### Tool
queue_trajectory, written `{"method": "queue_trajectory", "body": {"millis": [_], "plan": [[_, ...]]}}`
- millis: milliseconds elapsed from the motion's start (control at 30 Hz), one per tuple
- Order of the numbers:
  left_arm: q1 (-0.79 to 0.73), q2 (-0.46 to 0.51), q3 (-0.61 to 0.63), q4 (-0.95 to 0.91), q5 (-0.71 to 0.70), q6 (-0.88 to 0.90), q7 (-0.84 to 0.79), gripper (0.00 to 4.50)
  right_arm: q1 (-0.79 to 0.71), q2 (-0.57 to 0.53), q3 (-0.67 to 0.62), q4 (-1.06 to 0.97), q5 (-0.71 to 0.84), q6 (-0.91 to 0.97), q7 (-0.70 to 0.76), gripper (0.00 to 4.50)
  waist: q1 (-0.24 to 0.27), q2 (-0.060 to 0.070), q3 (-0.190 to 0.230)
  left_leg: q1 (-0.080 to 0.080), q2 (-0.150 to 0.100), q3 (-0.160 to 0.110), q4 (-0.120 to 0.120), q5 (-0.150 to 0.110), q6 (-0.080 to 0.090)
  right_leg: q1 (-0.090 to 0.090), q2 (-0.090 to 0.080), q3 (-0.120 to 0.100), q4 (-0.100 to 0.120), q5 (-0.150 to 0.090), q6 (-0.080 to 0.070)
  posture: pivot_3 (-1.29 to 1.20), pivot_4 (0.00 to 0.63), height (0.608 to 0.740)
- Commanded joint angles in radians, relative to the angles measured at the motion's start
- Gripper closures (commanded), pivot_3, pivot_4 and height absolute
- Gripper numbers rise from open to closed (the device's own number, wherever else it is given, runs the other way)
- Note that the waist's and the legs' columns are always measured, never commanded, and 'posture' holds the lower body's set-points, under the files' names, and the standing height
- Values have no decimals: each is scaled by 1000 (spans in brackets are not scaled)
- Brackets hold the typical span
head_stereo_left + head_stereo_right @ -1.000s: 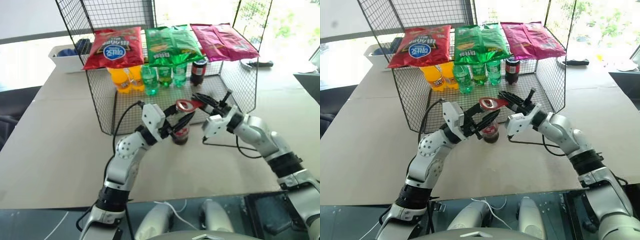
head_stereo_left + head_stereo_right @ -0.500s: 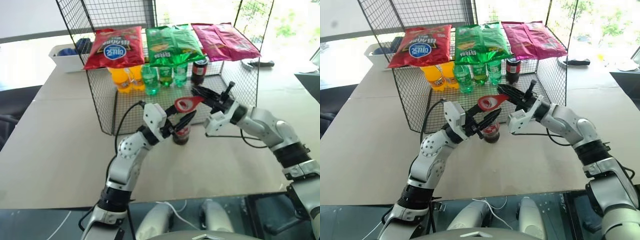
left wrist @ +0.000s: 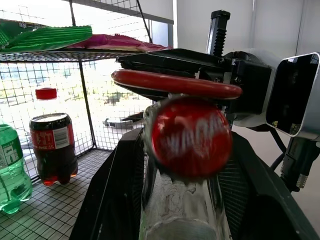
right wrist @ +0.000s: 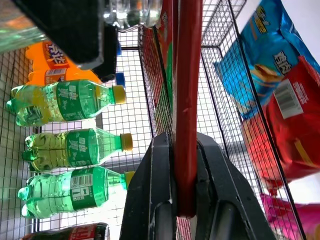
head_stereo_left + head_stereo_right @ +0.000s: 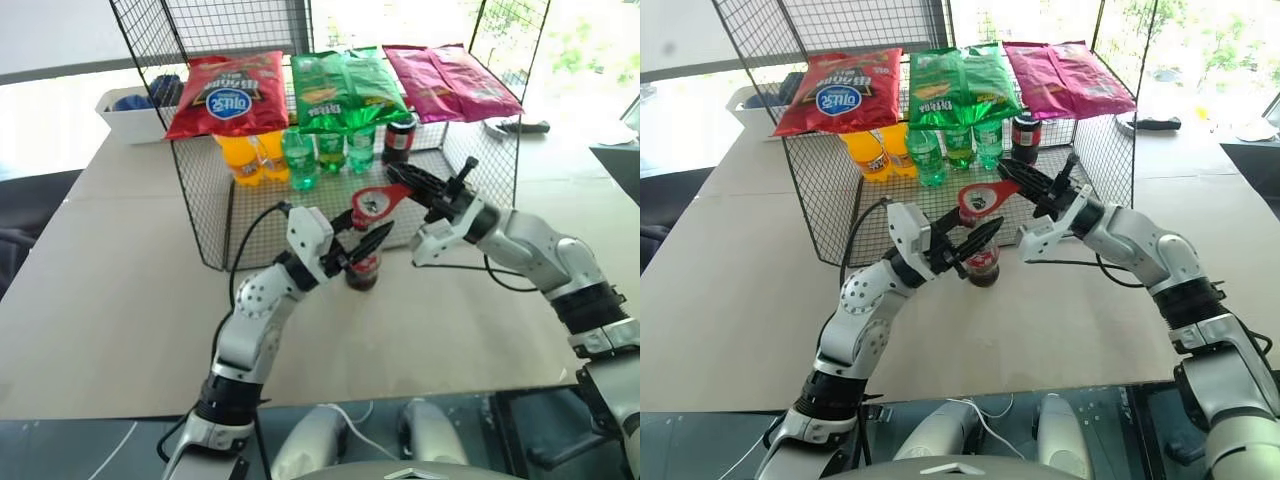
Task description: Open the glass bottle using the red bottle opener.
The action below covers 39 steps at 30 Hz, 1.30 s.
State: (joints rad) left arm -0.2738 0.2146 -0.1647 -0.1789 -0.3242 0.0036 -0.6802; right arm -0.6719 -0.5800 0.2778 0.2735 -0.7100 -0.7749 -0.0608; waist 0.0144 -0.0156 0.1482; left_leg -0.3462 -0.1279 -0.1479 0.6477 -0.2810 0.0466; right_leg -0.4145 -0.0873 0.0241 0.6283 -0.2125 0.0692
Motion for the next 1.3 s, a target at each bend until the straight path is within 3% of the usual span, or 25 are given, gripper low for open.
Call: {"method": "queue_trajectory", "body": {"millis": [33, 233, 367, 400, 433, 500, 533, 633, 767, 867, 1067, 1267, 1300], "plan": [[29, 16, -12, 26, 15, 36, -5, 2946, -2, 7, -67, -71, 50, 2, -36, 4500, 0, 0, 0, 0, 0, 0, 0, 0, 0, 0, 0, 0, 0, 0, 0, 0, 150, 734], [37, 18, -11, 17, 9, 37, -2, 2946, 26, 33, -83, -57, 118, 37, 2, 4500, 0, 0, 0, 0, 0, 0, 0, 0, 0, 0, 0, 0, -1, 0, 0, 0, 150, 734], [40, 18, -7, 11, -2, 39, -2, 2946, 76, 112, -101, -31, 358, 177, 146, 4500, -1, 0, 0, 0, 1, 0, -1, 0, 0, 0, 0, 0, -1, 0, 0, 0, 150, 734], [40, 19, -7, 8, -5, 37, -6, 2010, 93, 140, -110, -34, 437, 239, 196, 4500, -1, 0, 0, 0, 1, 0, -1, 0, 0, 0, 1, 0, -1, 0, 0, 0, 150, 734], [41, 20, -7, 4, -10, 36, -9, 1991, 106, 160, -116, -39, 495, 287, 231, 4500, -1, 1, 0, 0, 1, 0, -1, 0, 0, 0, 1, 0, -1, 0, 0, 0, 150, 734], [41, 24, -4, -2, -14, 38, -12, 1525, 120, 181, -121, -48, 558, 343, 274, 4500, -2, 0, 1, 0, 1, 0, -1, 0, 0, 0, 1, 0, -2, 0, 0, 0, 150, 734], [41, 25, -2, -4, -18, 41, -14, 901, 124, 188, -126, -59, 572, 364, 292, 4500, -2, 1, 3, -1, 2, -1, -2, 0, 0, 0, 1, 0, -2, 0, 0, 0, 150, 734], [41, 24, 6, -8, -15, 36, -15, 84, 141, 209, -140, -94, 613, 423, 327, 4500, -1, 1, 3, -5, 2, -1, -2, 0, 0, -6, 1, -1, -2, 0, -1, 0, 150, 734], [46, 29, 10, -18, -6, 24, -12, 84, 169, 225, -147, -129, 650, 485, 356, 4500, -2, 1, 3, -17, 2, -1, -1, 0, 0, -18, 1, -1, -1, 2, -2, 0, 150, 734], [61, 45, 12, -39, -5, 26, -18, 84, 213, 247, -163, -182, 744, 624, 413, 4500, -1, 1, 3, -17, 2, -1, -1, 0, 0, -18, 1, -2, -1, 2, -2, 0, 150, 734], [141, 120, 42, -158, -22, 67, -12, 84, 404, 248, -214, -482, 1057, 1211, 484, 4500, 0, 2, 4, -18, 2, -3, -1, 0, 0, -18, 0, -2, -2, 2, -2, 0, 150, 734], [216, 162, 76, -239, -41, 107, 3, 84, 484, 251, -316, -647, 1261, 1580, 420, 4500, 0, 4, 5, -18, 2, -1, -1, -1, 1, -18, 0, -2, -2, 2, -2, 0, 150, 734], [227, 165, 80, -249, -42, 112, 6, 21, 489, 246, -330, -663, 1279, 1614, 416, 4066, 0, 3, 5, -18, 2, -1, 0, -1, 1, -17, 0, -2, -2, 2, -2, 0, 150, 734]]}}
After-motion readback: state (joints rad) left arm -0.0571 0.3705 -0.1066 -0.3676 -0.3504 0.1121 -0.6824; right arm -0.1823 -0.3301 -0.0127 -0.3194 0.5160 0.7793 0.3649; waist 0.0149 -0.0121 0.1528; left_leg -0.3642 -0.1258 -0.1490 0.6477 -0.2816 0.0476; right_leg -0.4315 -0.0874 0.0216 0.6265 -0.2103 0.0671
